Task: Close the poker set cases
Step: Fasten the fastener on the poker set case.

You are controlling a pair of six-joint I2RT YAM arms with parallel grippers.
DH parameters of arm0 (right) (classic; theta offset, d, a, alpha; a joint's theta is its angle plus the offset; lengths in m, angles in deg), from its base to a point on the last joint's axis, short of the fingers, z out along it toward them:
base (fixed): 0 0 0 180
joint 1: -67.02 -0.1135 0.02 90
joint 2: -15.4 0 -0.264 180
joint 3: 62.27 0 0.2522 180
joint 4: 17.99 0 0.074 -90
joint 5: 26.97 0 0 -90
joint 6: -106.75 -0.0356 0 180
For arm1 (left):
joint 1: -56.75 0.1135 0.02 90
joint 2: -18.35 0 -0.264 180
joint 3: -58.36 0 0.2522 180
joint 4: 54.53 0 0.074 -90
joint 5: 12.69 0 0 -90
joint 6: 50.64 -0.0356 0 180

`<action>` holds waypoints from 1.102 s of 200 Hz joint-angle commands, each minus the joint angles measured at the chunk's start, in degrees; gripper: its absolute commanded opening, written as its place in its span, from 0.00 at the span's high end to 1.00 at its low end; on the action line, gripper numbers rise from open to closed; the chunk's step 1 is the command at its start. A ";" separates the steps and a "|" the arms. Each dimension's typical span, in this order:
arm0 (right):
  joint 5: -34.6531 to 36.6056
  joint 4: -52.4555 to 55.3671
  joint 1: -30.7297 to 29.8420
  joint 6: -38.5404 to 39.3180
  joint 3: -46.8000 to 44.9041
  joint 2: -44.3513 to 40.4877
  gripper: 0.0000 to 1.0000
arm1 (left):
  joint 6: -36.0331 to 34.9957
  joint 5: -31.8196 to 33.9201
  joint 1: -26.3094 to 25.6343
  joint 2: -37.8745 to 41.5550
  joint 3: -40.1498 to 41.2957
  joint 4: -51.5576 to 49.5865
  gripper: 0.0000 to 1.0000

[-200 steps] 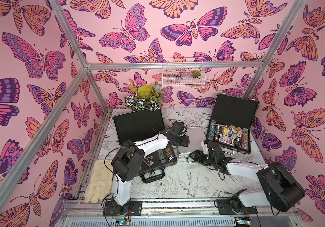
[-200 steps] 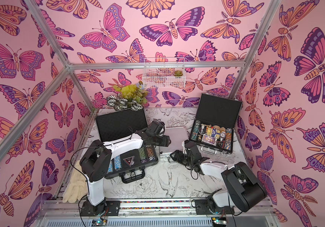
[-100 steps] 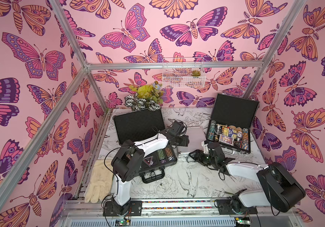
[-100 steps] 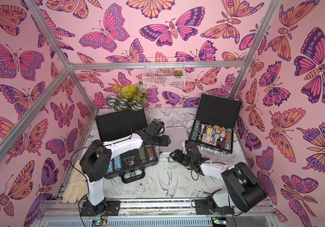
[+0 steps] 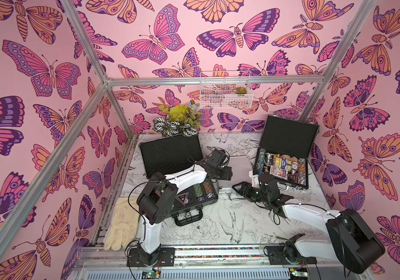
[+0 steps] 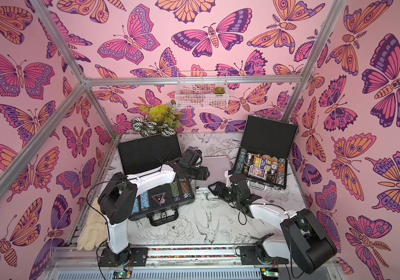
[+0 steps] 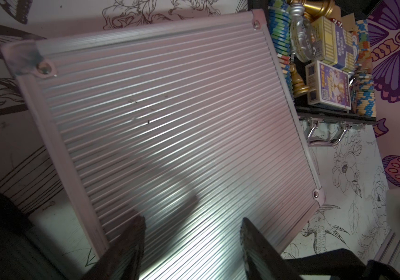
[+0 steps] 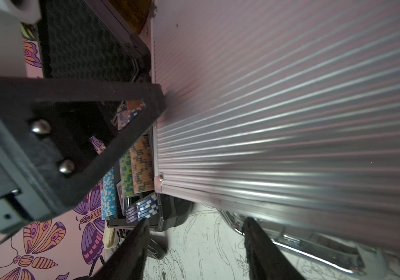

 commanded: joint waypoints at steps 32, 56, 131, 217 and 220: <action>0.80 -0.28 0.13 1.32 2.50 0.52 0.37 | 0.52 1.37 0.74 -2.31 2.51 -8.24 0.36; 1.26 0.97 0.13 1.66 1.72 -0.21 0.37 | 0.29 1.70 0.73 -2.07 2.84 -8.24 0.36; 6.65 13.27 0.13 8.75 1.26 -3.07 0.36 | 0.10 1.20 0.74 -2.64 2.75 -8.25 0.36; 5.59 9.57 0.04 10.71 1.86 4.75 0.34 | -0.03 1.04 0.71 -2.59 3.20 -8.24 0.36; 5.52 9.56 0.00 10.71 1.99 5.00 0.34 | -0.12 1.02 0.73 -2.52 3.21 -8.24 0.36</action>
